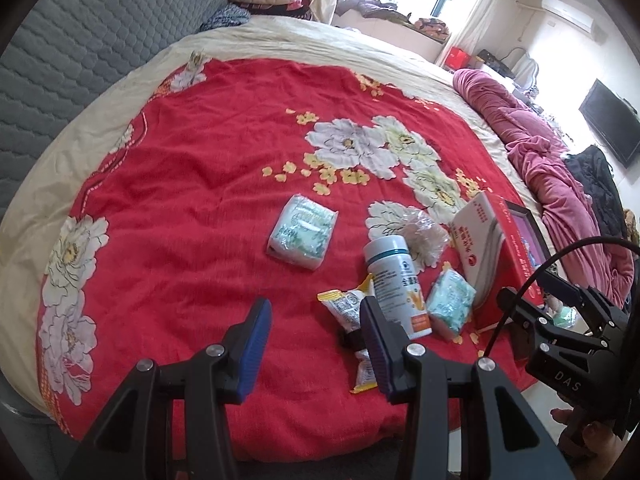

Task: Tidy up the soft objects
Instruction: 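Move both open tools back over the pile of items, then lower the left tool onto the green-white wipes packet while the right tool lowers to the clear plastic bag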

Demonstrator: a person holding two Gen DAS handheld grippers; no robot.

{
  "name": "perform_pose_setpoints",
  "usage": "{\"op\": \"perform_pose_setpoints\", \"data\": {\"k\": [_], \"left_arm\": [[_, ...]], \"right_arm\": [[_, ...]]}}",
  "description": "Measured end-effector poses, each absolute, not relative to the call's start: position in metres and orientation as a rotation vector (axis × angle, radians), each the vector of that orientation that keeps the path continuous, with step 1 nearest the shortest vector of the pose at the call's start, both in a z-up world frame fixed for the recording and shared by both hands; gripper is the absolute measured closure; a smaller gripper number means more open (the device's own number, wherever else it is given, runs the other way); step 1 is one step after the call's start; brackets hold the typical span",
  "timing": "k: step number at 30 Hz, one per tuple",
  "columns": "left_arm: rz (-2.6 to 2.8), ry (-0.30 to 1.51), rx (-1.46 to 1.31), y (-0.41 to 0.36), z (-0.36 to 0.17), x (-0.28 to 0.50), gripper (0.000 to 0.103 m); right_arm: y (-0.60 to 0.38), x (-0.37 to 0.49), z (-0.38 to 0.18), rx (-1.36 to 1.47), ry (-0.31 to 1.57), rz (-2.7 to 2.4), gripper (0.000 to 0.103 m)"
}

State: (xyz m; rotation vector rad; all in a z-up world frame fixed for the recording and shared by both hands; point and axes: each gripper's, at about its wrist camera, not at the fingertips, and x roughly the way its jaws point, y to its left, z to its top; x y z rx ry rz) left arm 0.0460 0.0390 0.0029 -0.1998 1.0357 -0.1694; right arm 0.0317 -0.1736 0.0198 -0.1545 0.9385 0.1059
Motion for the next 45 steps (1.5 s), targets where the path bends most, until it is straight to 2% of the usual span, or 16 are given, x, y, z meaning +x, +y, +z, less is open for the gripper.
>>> {"op": "perform_pose_setpoints", "data": {"k": [24, 45], "left_arm": [[-0.197, 1.131, -0.152, 0.021, -0.048, 0.149, 0.057], [-0.218, 1.161, -0.126, 0.012, -0.072, 0.171, 0.057]], "right_arm": [[-0.165, 0.126, -0.009, -0.181, 1.010, 0.159, 0.026], [-0.154, 0.178, -0.060, -0.256, 1.152, 0.200, 0.026]]}}
